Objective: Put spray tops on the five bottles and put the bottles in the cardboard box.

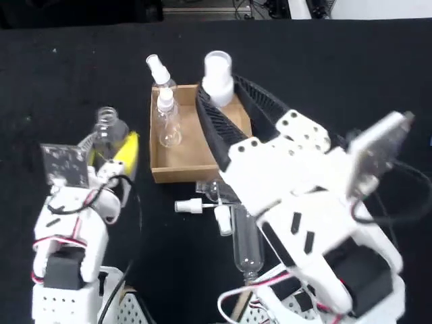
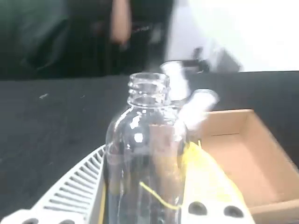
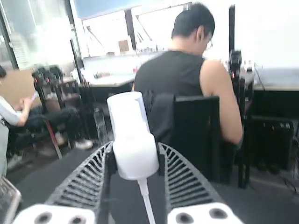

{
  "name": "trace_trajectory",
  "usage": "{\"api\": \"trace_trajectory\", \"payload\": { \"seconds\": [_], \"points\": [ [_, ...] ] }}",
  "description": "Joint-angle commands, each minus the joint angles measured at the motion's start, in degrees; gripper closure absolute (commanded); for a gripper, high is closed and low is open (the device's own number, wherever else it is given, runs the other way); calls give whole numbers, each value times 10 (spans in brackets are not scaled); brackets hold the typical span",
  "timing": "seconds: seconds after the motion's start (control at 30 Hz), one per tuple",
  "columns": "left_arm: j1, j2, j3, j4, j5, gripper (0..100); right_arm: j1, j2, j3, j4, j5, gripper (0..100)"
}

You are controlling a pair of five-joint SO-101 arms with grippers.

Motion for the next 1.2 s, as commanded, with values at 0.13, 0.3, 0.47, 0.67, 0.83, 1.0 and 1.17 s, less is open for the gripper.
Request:
{"api": "trace_trajectory", "payload": {
  "seconds": [0.13, 0.3, 0.47, 0.67, 0.83, 1.0, 1.17],
  "points": [
    [62, -127, 116, -101, 9, 970, 12, -10, 25, -54, -3, 986],
    [105, -124, 158, -139, 9, 968, 14, 16, 94, -216, -3, 986],
    [130, -126, 203, -205, 7, 967, 11, 21, 137, -349, -3, 986],
    [130, -126, 241, -248, 7, 970, -18, 20, 147, -356, -40, 984],
    [132, -126, 247, -249, 8, 968, -22, 35, 153, -362, -113, 983],
    [136, -126, 247, -251, 8, 967, -23, 84, 157, -406, -115, 983],
    [136, -126, 241, -251, 8, 967, -16, 153, 157, -447, -112, 983]
  ]
}}
